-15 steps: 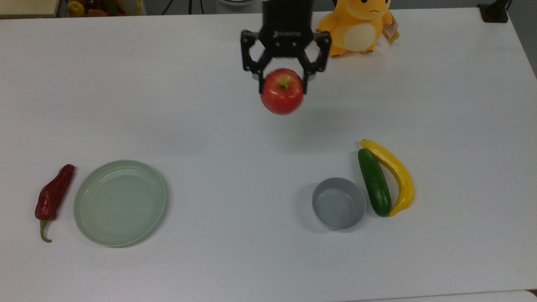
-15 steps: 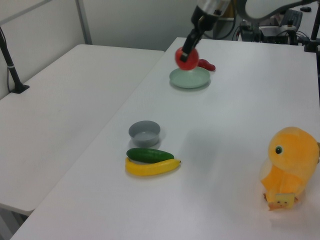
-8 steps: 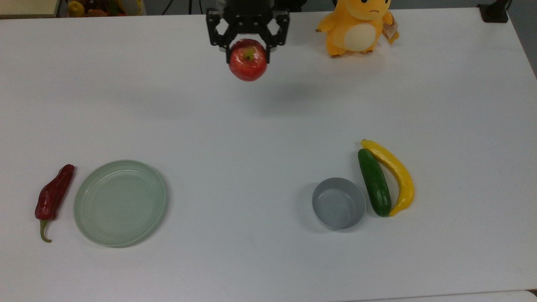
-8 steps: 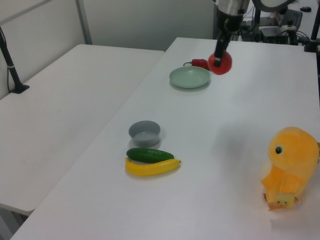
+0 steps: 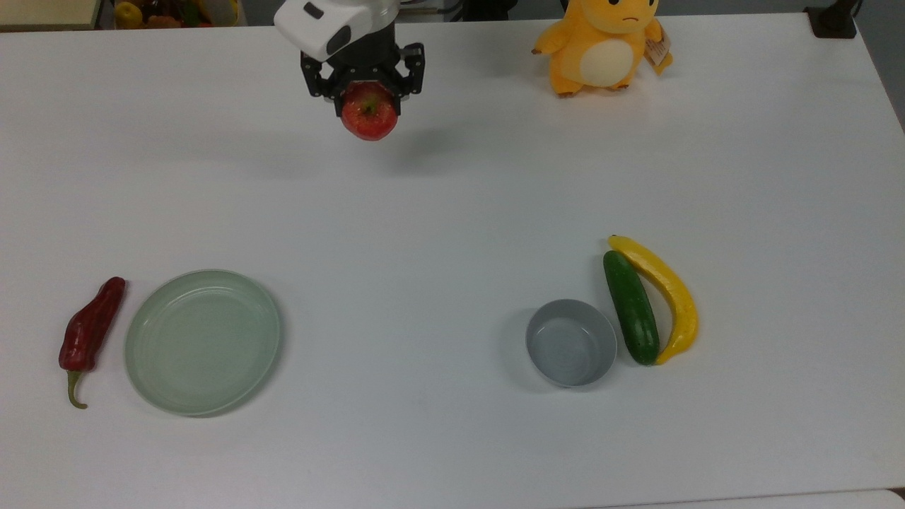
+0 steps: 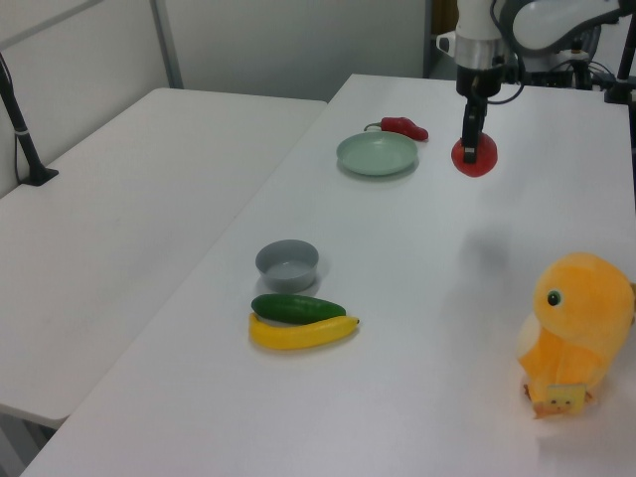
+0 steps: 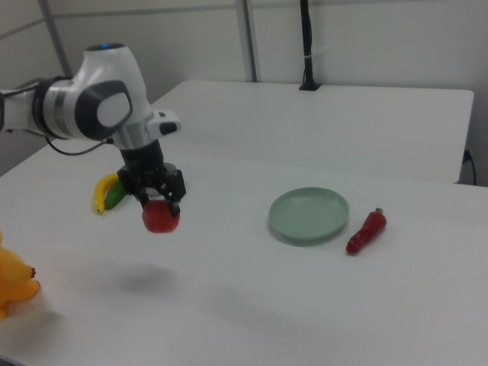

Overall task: Red apple placed in the center of the desktop
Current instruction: 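Carry the red apple across the table toward the open middle area, then lower the red apple onto the table surface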

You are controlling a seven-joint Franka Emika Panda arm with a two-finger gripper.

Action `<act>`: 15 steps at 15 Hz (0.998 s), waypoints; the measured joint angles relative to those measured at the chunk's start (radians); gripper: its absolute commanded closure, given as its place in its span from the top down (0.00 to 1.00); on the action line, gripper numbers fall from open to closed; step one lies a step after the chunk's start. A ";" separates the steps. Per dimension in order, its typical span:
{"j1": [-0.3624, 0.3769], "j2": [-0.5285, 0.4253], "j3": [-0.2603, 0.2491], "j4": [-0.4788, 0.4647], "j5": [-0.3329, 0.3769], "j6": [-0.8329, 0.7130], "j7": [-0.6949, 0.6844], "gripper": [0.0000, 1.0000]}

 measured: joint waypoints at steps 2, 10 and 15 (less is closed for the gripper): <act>-0.020 0.001 0.000 -0.049 0.000 0.073 -0.001 0.42; -0.063 0.029 -0.001 -0.250 0.000 0.404 -0.081 0.42; -0.072 0.052 -0.001 -0.321 0.000 0.591 -0.096 0.42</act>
